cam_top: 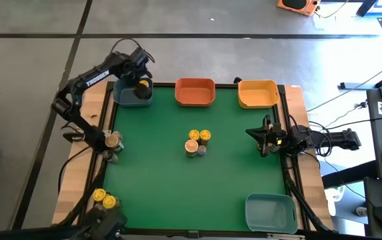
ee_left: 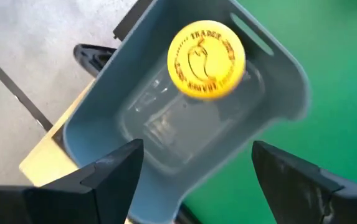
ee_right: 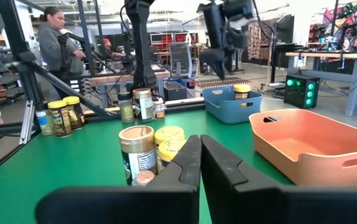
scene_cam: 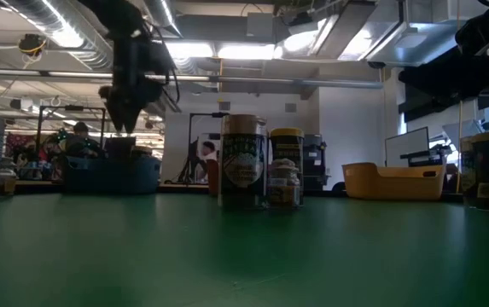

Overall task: Sort spices by type
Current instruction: Put the gold seasoning bottle into the orange bin

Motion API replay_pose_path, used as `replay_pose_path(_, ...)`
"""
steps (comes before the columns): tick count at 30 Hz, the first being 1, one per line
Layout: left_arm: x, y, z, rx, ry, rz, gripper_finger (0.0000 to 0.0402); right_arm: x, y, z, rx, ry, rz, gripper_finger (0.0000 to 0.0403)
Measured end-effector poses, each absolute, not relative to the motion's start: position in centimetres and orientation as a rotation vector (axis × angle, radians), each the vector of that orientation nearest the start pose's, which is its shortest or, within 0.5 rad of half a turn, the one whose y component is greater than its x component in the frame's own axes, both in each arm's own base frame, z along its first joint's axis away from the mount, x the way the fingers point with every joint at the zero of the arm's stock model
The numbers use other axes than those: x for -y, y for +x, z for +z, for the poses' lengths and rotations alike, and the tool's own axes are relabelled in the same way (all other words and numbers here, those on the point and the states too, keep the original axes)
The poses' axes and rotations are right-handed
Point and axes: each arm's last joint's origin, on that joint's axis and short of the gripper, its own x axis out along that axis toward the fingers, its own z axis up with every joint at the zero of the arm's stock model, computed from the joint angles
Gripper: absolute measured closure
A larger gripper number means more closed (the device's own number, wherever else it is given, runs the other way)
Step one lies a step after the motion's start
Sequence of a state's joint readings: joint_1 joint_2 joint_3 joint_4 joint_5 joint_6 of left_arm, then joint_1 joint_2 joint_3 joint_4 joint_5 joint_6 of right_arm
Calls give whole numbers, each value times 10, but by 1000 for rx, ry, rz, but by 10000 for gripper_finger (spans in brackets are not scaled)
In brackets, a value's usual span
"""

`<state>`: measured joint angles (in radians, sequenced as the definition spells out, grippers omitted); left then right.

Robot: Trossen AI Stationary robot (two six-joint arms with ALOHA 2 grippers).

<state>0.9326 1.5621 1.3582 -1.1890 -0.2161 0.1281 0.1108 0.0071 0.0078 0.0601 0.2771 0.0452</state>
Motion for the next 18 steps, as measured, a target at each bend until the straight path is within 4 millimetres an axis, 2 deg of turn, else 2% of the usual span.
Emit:
replay_pose_path(4,-220,161,301,-1359,-404,879,105,-3,97,171,64,57,-165,391)
replay_pose_path(10,-186,157,331,-1241,-362,889,105,-3,97,171,64,57,-166,391)
replay_pose_path(18,-132,153,351,-1227,-372,825,105,-3,97,172,65,58,-165,391)
